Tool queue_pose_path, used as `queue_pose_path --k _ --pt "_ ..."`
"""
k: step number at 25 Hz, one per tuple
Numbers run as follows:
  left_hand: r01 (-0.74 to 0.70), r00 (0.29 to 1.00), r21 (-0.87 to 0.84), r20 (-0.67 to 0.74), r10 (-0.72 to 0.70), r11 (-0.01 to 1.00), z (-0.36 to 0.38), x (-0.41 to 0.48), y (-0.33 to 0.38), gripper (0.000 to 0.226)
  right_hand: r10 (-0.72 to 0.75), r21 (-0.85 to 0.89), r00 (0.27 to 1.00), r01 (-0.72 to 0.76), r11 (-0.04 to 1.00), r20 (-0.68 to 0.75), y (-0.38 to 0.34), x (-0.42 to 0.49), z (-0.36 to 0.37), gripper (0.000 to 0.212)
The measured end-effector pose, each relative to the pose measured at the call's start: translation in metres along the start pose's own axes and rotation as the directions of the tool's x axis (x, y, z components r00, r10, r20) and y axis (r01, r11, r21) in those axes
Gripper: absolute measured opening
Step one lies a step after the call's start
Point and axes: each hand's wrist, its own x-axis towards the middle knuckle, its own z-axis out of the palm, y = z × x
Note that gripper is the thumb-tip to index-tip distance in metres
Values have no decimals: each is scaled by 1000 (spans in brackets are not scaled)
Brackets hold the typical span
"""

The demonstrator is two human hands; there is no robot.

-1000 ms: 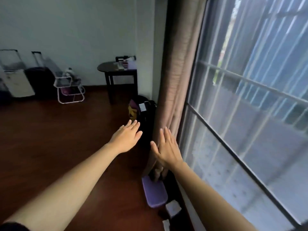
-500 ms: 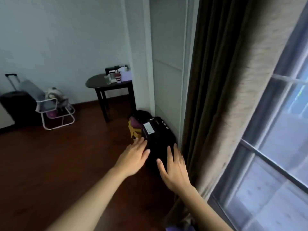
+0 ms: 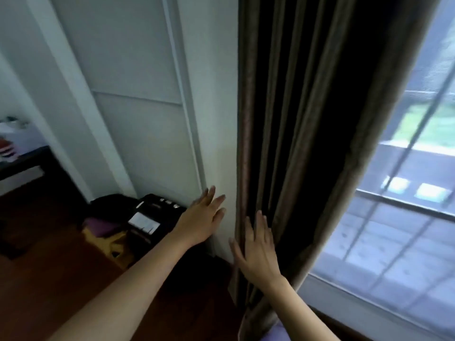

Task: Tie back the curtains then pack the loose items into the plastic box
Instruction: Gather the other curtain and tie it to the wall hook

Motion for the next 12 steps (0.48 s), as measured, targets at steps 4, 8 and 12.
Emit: queue_pose_path --k 4,8,12 --pt "-231 970 -168 -122 212 958 -19 39 12 46 149 -87 987 -155 984 -66 -8 6 -22 82" --pt "-307 934 -350 -289 210 885 -57 85 35 41 81 -121 984 -101 988 -158 -26 44 -73 72" --pt "-423 864 -395 -448 231 816 -120 128 56 39 -55 -154 956 11 988 -289 -49 104 -129 67"
